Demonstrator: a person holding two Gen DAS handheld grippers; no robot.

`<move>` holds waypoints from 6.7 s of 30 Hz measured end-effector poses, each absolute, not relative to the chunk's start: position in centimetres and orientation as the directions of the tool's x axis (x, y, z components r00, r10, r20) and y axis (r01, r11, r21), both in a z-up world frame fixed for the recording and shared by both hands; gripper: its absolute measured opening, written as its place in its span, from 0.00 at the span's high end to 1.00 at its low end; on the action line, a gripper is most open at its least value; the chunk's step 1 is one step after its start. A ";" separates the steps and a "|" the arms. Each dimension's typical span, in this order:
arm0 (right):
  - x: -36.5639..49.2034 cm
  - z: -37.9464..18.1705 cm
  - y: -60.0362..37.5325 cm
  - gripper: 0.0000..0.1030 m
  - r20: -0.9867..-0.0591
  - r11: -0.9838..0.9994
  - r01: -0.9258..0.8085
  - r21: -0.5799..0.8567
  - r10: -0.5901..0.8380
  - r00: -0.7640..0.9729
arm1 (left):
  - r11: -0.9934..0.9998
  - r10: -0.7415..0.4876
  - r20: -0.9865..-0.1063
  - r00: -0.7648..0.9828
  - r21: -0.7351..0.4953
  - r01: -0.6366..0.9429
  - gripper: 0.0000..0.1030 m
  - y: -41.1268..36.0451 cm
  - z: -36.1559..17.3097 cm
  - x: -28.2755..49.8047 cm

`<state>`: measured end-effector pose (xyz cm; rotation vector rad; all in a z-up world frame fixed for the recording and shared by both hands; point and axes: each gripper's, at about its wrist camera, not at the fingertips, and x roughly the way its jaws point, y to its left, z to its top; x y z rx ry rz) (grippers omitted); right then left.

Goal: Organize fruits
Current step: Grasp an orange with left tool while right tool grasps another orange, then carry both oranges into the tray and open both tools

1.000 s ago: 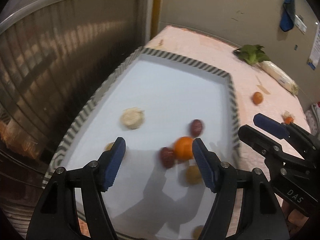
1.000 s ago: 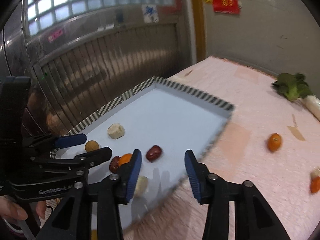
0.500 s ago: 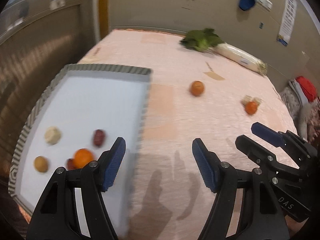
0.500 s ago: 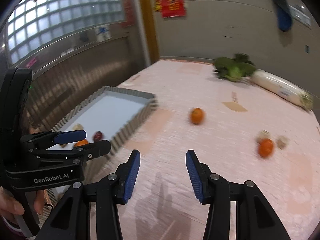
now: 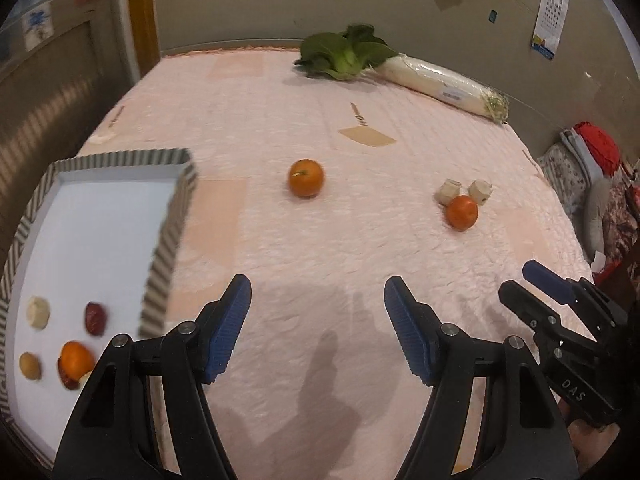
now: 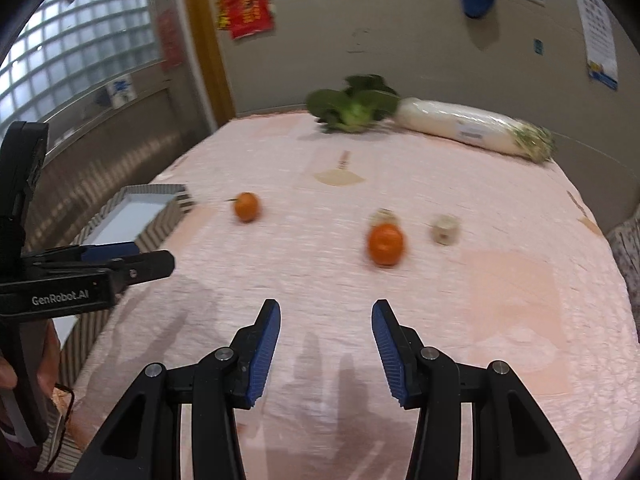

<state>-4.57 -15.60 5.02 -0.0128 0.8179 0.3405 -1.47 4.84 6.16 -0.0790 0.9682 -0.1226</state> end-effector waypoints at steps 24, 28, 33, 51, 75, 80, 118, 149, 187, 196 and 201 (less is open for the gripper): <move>1.1 3.6 -15.4 0.55 -0.748 0.941 -0.314 0.125 0.297 0.594 | 0.993 -0.113 -0.886 0.449 -0.111 0.032 0.32 5.6 4.2 8.9; 1.6 3.5 -15.3 0.55 -0.746 0.942 -0.308 0.135 0.302 0.594 | 0.992 -0.121 -0.889 0.442 -0.117 0.037 0.32 5.3 4.0 10.6; 2.2 3.2 -15.4 0.55 -0.754 0.947 -0.295 0.131 0.288 0.590 | 0.993 -0.115 -0.904 0.412 -0.113 0.029 0.32 5.0 2.7 12.2; 5.2 1.3 -14.1 0.68 -0.773 0.942 -0.333 0.022 0.228 0.592 | 0.994 -0.109 -0.908 0.404 -0.103 0.037 0.64 5.2 2.0 12.0; -6.6 4.5 -11.0 0.68 -0.673 0.911 -0.363 0.194 0.393 0.627 | 0.993 -0.118 -0.813 0.570 -0.086 0.082 0.69 6.7 7.2 -5.2; -8.1 4.4 -9.0 0.68 -0.680 0.901 -0.393 0.182 0.404 0.612 | 0.994 -0.107 -0.800 0.591 -0.086 0.065 0.69 7.9 7.1 -6.9; -9.4 5.1 3.4 0.68 -0.692 0.803 -0.581 0.138 0.497 0.523 | 0.990 0.007 -0.755 0.656 -0.086 -0.110 0.69 18.8 7.4 -10.6; -6.0 4.1 12.5 0.68 -0.725 0.729 -0.675 0.112 0.525 0.446 | 0.960 0.084 -0.794 0.602 -0.098 -0.262 0.69 26.7 4.9 -10.6; -2.0 2.3 17.0 0.57 -0.766 0.710 -0.687 0.155 0.526 0.371 | 0.961 0.076 -0.816 0.573 -0.095 -0.262 0.41 26.5 4.0 -10.3; -3.8 4.8 11.9 0.55 -0.706 0.746 -0.644 0.170 0.548 0.449 | 0.971 0.059 -0.798 0.600 -0.093 -0.219 0.41 23.7 5.1 -10.1; -4.3 5.0 8.5 0.54 -0.703 0.784 -0.597 0.170 0.521 0.484 | 0.981 0.028 -0.787 0.616 -0.097 -0.168 0.41 20.7 5.8 -9.4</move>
